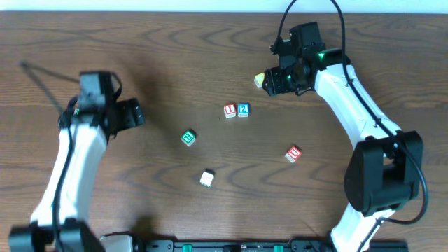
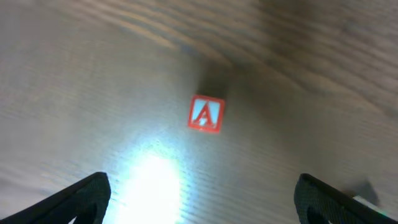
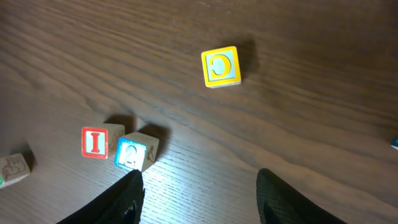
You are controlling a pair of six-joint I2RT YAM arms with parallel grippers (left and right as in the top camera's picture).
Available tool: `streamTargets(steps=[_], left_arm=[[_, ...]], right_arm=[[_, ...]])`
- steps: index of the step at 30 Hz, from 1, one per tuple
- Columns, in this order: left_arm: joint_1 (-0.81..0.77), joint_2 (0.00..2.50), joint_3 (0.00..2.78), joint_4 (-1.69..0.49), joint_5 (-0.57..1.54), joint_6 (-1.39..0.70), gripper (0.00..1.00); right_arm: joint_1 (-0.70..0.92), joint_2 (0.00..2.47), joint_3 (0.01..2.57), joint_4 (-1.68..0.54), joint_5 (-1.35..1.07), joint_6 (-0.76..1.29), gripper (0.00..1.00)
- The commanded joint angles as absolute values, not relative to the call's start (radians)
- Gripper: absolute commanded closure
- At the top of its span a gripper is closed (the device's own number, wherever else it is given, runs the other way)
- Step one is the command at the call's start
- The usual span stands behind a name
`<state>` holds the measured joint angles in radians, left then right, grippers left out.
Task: Spell out Ai2
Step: 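Reach the left gripper forward to the red A block, then close the left gripper on the red A block and lift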
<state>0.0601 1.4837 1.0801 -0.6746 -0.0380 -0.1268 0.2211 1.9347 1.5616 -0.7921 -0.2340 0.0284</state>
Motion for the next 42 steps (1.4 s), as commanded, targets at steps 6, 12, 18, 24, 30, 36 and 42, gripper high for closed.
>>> streamTargets(steps=[6,12,18,24,30,36,42], left_arm=[[0.044,1.646,1.155,-0.714,-0.104,-0.049,0.04],[0.042,1.752,1.155,-0.694,-0.096,-0.025,0.04],[0.044,1.818,1.155,-0.648,-0.070,-0.025,0.04],[0.046,1.853,1.155,-0.588,-0.060,-0.021,0.04],[0.046,1.884,1.155,-0.551,-0.058,-0.022,0.00],[0.046,1.884,1.155,-0.547,-0.059,-0.022,0.24],[0.059,1.884,1.155,-0.546,-0.059,-0.022,0.34]], right_arm=[[0.217,1.924,1.571,-0.747,-0.321,0.014,0.42],[0.217,1.924,1.571,-0.724,-0.323,0.014,0.40],[0.217,1.924,1.571,-0.727,-0.323,0.013,0.40],[0.217,1.924,1.571,-0.733,-0.322,0.013,0.40],[0.216,1.924,1.571,-0.740,-0.322,0.009,0.40],[0.216,1.924,1.571,-0.740,-0.322,0.009,0.40],[0.216,1.924,1.571,-0.741,-0.322,0.009,0.41]])
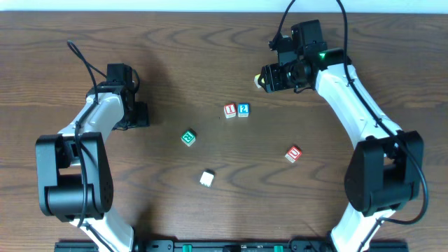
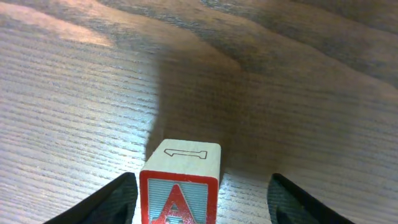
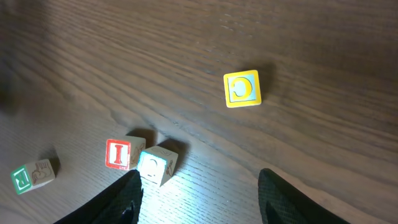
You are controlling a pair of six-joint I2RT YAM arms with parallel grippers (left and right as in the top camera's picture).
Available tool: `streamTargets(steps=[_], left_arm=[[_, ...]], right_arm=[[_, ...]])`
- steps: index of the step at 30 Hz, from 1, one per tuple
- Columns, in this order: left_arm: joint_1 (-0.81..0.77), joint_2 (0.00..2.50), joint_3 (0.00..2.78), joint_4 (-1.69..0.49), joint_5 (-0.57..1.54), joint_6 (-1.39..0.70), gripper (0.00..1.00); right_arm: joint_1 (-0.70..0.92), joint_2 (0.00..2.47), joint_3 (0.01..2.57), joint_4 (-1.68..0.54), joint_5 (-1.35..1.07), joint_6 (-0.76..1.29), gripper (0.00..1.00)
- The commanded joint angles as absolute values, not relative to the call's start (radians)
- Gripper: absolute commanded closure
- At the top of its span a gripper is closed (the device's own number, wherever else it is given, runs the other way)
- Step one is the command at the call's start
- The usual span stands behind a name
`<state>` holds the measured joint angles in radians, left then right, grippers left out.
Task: Spell out Ai2
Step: 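Close the left gripper on the red A block and lift, then carry the red A block right and lower it left of I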
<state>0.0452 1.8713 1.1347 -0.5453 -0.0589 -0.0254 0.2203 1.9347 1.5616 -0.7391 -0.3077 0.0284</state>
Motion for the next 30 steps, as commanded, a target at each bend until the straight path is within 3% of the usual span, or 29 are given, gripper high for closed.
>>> streamTargets(steps=[1,30], left_arm=[[0.065,1.884,1.155,-0.546,-0.059,-0.022,0.35],[0.086,1.884,1.155,-0.564,0.001,-0.023,0.75]], right_arm=[[0.216,1.924,1.571,-0.741,-0.322,0.009,0.40],[0.216,1.924,1.571,-0.741,-0.322,0.009,0.42]])
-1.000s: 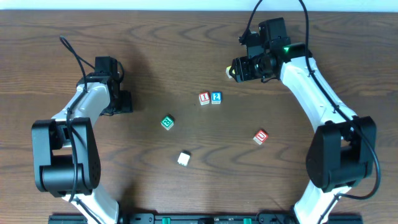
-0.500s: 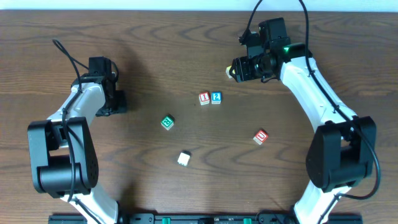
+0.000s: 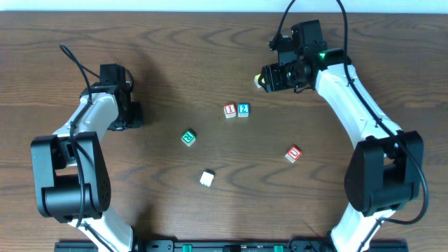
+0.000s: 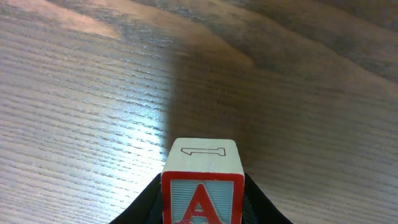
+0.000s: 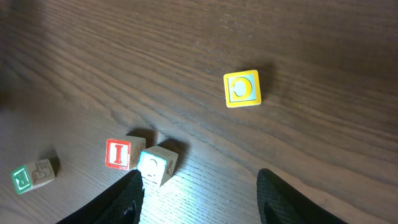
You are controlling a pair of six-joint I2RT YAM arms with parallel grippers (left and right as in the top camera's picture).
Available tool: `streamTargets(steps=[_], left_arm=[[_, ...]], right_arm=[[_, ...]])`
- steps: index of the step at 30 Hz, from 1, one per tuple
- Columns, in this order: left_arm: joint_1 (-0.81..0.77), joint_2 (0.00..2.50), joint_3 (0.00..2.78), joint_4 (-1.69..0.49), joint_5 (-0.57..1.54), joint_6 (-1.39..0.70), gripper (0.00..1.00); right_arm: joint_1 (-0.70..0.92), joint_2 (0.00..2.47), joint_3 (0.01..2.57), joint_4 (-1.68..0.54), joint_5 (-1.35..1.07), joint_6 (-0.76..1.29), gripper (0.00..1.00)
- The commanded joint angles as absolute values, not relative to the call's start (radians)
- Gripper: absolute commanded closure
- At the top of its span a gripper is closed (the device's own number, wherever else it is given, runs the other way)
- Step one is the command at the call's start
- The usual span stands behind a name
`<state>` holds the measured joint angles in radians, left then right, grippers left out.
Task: Spell out Ai2
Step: 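Carry the red A block right and lower it left of I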
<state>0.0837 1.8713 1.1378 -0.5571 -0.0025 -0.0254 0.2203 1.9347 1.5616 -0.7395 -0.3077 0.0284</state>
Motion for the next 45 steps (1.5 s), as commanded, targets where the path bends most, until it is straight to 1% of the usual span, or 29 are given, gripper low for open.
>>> streamTargets(steps=[1,6,8,9,12,14,18,23,25,29,34,41,45], left_arm=[[0.086,1.884,1.155,-0.564,0.001,-0.026,0.76],[0.084,1.884,1.155,-0.562,0.001,-0.068,0.82],[0.084,1.884,1.159,-0.564,0.007,-0.094,0.87],[0.084,1.883,1.167,-0.564,0.035,-0.094,0.90],[0.081,1.883,1.209,-0.562,0.111,-0.121,0.94],[0.068,1.883,1.259,-0.562,0.136,-0.175,0.94],[-0.007,1.883,1.340,-0.562,0.152,-0.179,0.94],[-0.166,1.884,1.378,-0.514,0.116,-0.189,0.94],[-0.228,1.893,1.378,-0.506,0.060,-0.225,0.94],[-0.319,1.945,1.378,-0.484,0.056,-0.287,0.94],[-0.381,1.994,1.378,-0.476,0.057,-0.355,0.94],[-0.472,2.011,1.378,-0.482,0.041,-0.376,0.94],[-0.493,2.023,1.378,-0.501,0.041,-0.398,0.94]], right_arm=[[0.216,1.924,1.571,-0.741,-0.322,0.009,0.41],[0.216,1.924,1.571,-0.740,-0.322,0.009,0.41],[0.216,1.924,1.571,-0.740,-0.322,0.009,0.41],[0.216,1.924,1.571,-0.740,-0.322,0.009,0.41],[0.216,1.924,1.571,-0.738,-0.322,0.009,0.41],[0.216,1.924,1.571,-0.731,-0.322,0.009,0.41],[0.216,1.924,1.571,-0.722,-0.322,0.009,0.41],[0.216,1.924,1.571,-0.722,-0.322,0.010,0.41],[0.216,1.924,1.571,-0.724,-0.322,0.010,0.41],[0.216,1.924,1.571,-0.727,-0.322,0.010,0.41],[0.216,1.924,1.571,-0.741,-0.322,0.010,0.41],[0.216,1.924,1.571,-0.757,-0.322,0.010,0.41],[0.216,1.924,1.571,-0.765,-0.322,0.010,0.41]])
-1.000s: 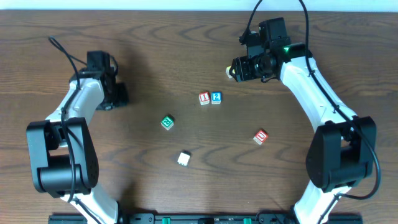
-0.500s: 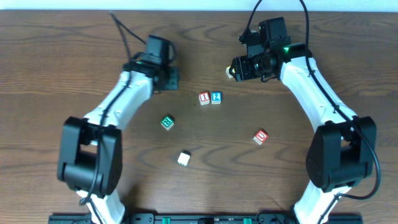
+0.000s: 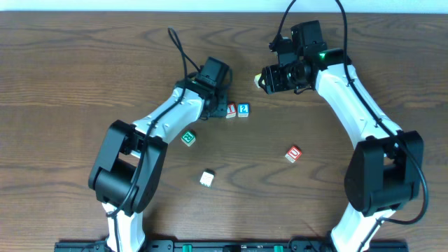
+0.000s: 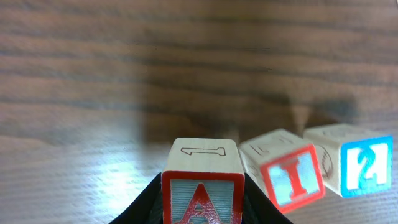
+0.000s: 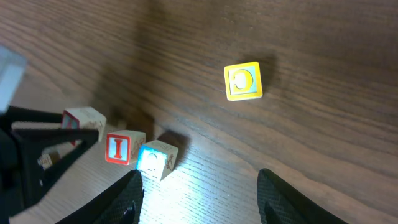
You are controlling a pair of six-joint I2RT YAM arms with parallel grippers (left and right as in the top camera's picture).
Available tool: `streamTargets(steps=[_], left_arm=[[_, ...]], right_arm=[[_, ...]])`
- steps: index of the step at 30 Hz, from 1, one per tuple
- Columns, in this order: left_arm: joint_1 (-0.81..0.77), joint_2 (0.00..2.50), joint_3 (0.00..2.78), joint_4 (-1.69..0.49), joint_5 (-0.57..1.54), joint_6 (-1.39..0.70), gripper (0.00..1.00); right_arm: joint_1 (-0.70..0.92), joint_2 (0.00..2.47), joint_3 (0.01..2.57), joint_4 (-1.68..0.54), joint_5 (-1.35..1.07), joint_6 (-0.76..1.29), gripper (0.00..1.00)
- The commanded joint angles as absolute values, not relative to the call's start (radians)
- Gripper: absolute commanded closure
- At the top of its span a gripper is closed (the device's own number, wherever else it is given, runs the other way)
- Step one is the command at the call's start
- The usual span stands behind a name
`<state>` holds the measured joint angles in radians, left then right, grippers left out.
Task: Spell out Ai2
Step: 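Carry the red A block right and lower it left of I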
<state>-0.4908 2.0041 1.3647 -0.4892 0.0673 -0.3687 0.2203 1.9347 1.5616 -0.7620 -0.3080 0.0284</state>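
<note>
My left gripper [image 4: 203,208] is shut on the red-framed A block [image 4: 203,186]. It holds the block just left of the red I block [image 4: 292,175], which touches the blue 2 block [image 4: 357,165]. Whether the A block rests on the wood cannot be told. Overhead, the left gripper [image 3: 214,106] is at the table's middle, beside the I block [image 3: 229,110] and the 2 block [image 3: 243,109]. The right wrist view shows the A block [image 5: 84,120], the I block [image 5: 116,149] and the 2 block [image 5: 155,160] in a rough row. My right gripper [image 5: 199,199] hangs open above them.
A yellow C block [image 3: 260,80] lies under the right gripper [image 3: 271,78]. A green block [image 3: 187,138], a pale block [image 3: 206,178] and a red block [image 3: 293,153] are scattered nearer the front. The brown wooden table [image 3: 364,42] reaches to a white back edge.
My left gripper, still shut on the A block, was at the far left of the table and is now at the middle, just left of the I block. The right arm has not moved.
At first my left gripper hung open above the A block at the table's left. Then its open fingers stood on either side of the block. Then they were shut on it. Now the block is beside the I and 2 pair.
</note>
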Motion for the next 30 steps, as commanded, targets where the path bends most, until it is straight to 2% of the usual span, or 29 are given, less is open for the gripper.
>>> streamTargets(steps=[1,30], left_arm=[[-0.494,2.025,1.378,-0.506,0.041,-0.406,0.94],[-0.501,2.041,1.377,-0.505,0.068,-0.424,0.95]], right_arm=[[0.216,1.924,1.571,-0.768,-0.322,0.010,0.41],[0.216,1.924,1.571,-0.775,-0.322,0.010,0.42]])
